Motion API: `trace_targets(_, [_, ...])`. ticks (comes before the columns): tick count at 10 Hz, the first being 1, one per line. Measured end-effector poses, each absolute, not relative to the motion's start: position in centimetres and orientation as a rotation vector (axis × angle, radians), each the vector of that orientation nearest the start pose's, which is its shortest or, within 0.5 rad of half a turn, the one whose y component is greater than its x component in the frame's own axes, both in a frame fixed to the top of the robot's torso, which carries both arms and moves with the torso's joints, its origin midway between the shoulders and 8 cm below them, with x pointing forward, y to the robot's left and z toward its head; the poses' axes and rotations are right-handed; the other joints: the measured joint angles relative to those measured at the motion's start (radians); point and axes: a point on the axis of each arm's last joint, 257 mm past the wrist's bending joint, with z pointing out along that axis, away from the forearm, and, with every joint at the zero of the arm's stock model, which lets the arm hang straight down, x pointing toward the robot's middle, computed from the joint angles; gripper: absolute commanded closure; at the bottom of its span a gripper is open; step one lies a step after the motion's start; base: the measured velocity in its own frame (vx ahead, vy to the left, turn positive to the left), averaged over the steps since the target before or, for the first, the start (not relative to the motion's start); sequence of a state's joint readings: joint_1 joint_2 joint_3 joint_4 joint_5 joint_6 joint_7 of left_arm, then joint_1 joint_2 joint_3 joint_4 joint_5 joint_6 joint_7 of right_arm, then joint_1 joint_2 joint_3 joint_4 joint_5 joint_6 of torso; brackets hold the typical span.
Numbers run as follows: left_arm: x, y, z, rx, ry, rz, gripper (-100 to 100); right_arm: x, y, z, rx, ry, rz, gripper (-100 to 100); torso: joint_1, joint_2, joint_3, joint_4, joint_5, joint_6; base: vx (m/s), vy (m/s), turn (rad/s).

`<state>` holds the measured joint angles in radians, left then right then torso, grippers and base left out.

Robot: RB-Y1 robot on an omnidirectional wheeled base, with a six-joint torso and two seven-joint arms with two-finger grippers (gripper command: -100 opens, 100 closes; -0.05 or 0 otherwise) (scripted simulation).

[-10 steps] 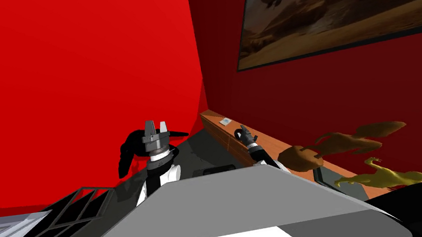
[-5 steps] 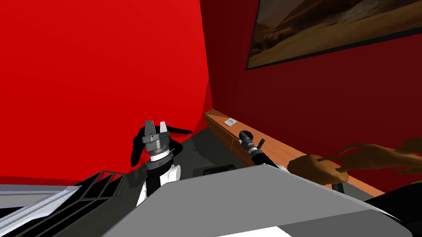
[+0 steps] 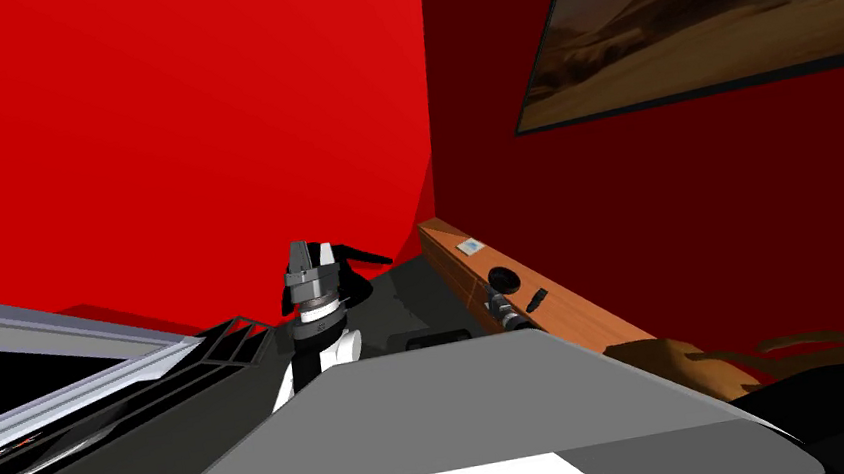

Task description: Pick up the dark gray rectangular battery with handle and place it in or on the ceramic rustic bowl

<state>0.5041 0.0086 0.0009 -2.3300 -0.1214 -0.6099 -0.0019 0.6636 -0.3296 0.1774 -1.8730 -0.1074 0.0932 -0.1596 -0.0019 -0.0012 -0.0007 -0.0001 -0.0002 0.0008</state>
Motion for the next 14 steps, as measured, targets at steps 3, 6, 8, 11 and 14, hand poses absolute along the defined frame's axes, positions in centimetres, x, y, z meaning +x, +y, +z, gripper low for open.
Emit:
trace_targets(3, [31.6,25.5,6.2,-0.446,0.586,-1.259,0,28.0,-29.6,-42.4,1.63,1.66,0.862,-100,0.0,0.0,0.0,0.0,0.0,0.0,0.034,-0.024,0.15])
trace_targets(6, [31.6,25.5,6.2,-0.446,0.586,-1.259,0,24.3,-31.3,-46.7,1.705,1.772,0.723,-100,-0.001,-0.001,-0.001,0.0,0.0,0.0,0.048,-0.034,0.146])
trace_targets(8, [31.6,25.5,6.2,-0.446,0.586,-1.259,0,19.5,-34.0,-50.1,1.769,1.873,0.574,-100,-0.003,-0.003,-0.002,-0.001,-0.001,0.0,0.054,-0.058,0.137])
trace_targets(11, [31.6,25.5,6.2,-0.446,0.586,-1.259,0,16.2,-35.2,-52.3,1.803,1.948,0.458,-100,-0.001,-0.001,-0.001,0.0,0.0,0.0,0.039,-0.047,0.084])
trace_targets(14, [31.6,25.5,6.2,-0.446,0.586,-1.258,0,10.9,-38.0,-54.5,1.842,2.052,0.268,-100,-0.006,-0.003,-0.002,-0.001,-0.001,0.0,0.062,-0.09,0.109])
